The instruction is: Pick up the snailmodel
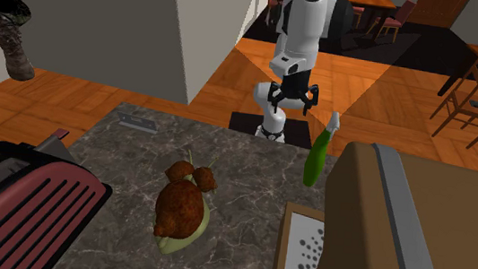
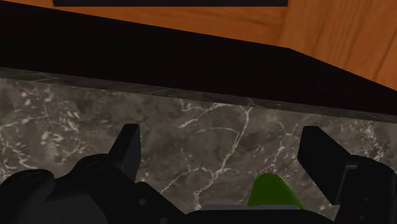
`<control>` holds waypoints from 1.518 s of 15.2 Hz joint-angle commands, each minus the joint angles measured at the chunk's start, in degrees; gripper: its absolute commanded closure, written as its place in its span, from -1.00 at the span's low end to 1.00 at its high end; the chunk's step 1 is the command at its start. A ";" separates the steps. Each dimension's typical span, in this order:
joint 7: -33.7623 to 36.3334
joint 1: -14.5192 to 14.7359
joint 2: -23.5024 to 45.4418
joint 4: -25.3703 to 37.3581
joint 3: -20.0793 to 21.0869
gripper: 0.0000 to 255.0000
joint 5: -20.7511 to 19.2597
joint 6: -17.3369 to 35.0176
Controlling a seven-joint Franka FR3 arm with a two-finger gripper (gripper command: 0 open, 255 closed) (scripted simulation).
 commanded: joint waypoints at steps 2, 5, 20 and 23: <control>-1.58 -0.15 1.41 1.00 -1.26 -1.00 -0.71 0.17; -6.26 -0.44 5.99 4.45 -4.96 -1.00 -2.51 0.62; -30.94 -0.72 36.30 32.63 -22.02 -1.00 -1.67 -1.35; -36.41 -1.89 44.39 41.16 -24.95 -1.00 1.23 -3.44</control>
